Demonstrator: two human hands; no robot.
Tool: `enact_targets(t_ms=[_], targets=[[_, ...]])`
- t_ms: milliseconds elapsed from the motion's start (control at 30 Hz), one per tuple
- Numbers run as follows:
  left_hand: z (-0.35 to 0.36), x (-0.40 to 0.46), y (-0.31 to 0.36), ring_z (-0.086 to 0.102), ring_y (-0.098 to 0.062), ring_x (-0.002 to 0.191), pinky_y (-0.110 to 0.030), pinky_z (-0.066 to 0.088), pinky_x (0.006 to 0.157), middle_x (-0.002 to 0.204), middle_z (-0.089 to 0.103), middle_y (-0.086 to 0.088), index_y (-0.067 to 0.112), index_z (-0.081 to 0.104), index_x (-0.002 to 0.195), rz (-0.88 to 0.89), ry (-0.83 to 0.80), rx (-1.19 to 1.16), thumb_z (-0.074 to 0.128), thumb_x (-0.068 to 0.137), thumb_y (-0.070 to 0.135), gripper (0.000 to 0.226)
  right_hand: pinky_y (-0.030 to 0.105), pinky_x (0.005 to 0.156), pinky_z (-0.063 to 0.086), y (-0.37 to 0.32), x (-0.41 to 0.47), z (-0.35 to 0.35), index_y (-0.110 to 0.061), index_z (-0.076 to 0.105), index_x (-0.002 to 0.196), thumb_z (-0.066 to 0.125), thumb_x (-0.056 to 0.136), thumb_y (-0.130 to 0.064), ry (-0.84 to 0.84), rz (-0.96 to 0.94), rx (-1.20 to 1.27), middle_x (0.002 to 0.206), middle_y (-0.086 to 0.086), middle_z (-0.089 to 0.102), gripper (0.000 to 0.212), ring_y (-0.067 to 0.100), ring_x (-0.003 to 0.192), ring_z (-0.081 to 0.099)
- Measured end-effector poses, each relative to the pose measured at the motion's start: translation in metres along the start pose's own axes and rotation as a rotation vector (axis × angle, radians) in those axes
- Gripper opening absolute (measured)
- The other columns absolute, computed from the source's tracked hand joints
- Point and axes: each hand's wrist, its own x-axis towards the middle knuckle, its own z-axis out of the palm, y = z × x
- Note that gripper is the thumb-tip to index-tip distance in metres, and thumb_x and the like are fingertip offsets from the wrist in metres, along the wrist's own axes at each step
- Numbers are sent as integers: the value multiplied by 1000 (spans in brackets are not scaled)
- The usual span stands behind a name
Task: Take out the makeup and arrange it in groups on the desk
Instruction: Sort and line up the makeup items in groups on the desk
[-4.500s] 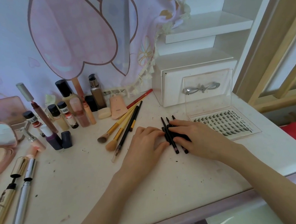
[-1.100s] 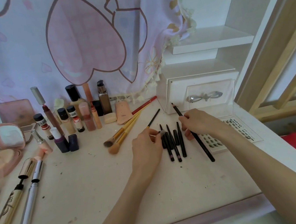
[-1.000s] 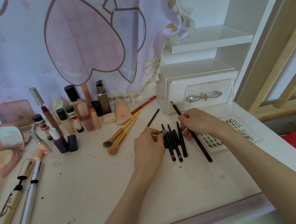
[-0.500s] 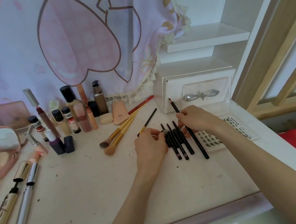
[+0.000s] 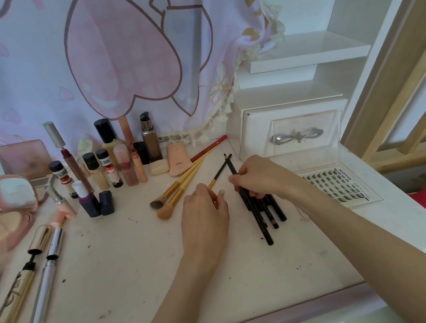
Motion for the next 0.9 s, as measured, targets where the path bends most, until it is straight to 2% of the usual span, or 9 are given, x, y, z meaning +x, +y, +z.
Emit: enact_targets(t_ms=[100,167,300,433,533,600,700,767,900], targets=[[2,-2,-2,48,-11,80,-18,37,59,85,51,1,18,46,91,30,6,16,50,93,33,16,8,37,38,-1,4,10,-6,57,74,53,92,-28,11,-26,-79,57,2,55,29,9,45,50],[2,-2,-3,47,-11,79,-17,33,56,87,51,1,17,47,94,35,4,27,50,93,33,17,15,46,42,-1,5,15,-7,53,69,58,89,-29,39,-40,-120,58,4,54,31,12,48,50],[1,-1,-5,46,-9,76,-15,33,53,81,52,3,17,50,91,73,-16,7,50,93,34,17,31,70,52,-1,2,17,3,63,93,65,86,-29,99,-55,-161,86,16,65,32,23,72,63],[2,0,-9,51,-9,79,-14,39,61,81,54,7,20,54,91,118,-64,-80,51,93,29,10,35,83,52,1,2,15,3,61,111,64,86,-24,172,-72,-178,110,18,63,37,28,90,65],[2,0,-10,50,-9,90,-19,42,76,91,54,10,22,59,92,189,-110,-98,52,92,17,9,31,89,47,8,2,14,-11,62,114,63,87,-23,179,-109,-200,116,8,59,29,23,103,58],[1,-1,-11,45,-7,91,-15,33,75,93,51,12,26,58,87,220,-112,-80,50,92,13,16,33,93,45,14,1,15,-17,64,115,61,88,-23,181,-160,-249,116,6,59,27,22,108,54],[1,-1,-12,39,-5,95,-14,29,80,95,49,13,25,62,99,231,-109,-57,50,93,15,17,37,101,35,24,-1,16,-24,63,119,53,93,-23,218,-262,-396,127,-1,56,28,20,122,41],[2,-1,-13,38,-5,98,-14,28,82,101,54,11,23,63,105,248,-113,-45,51,93,19,18,35,105,27,29,-3,15,-25,60,123,48,95,-21,218,-335,-448,136,-7,51,31,17,131,33],[5,1,-10,39,-10,108,-14,24,84,118,58,7,22,59,118,282,-110,5,50,94,26,26,23,111,12,38,-8,12,-19,48,136,41,99,-20,138,-416,-474,148,-4,38,37,14,140,23]])
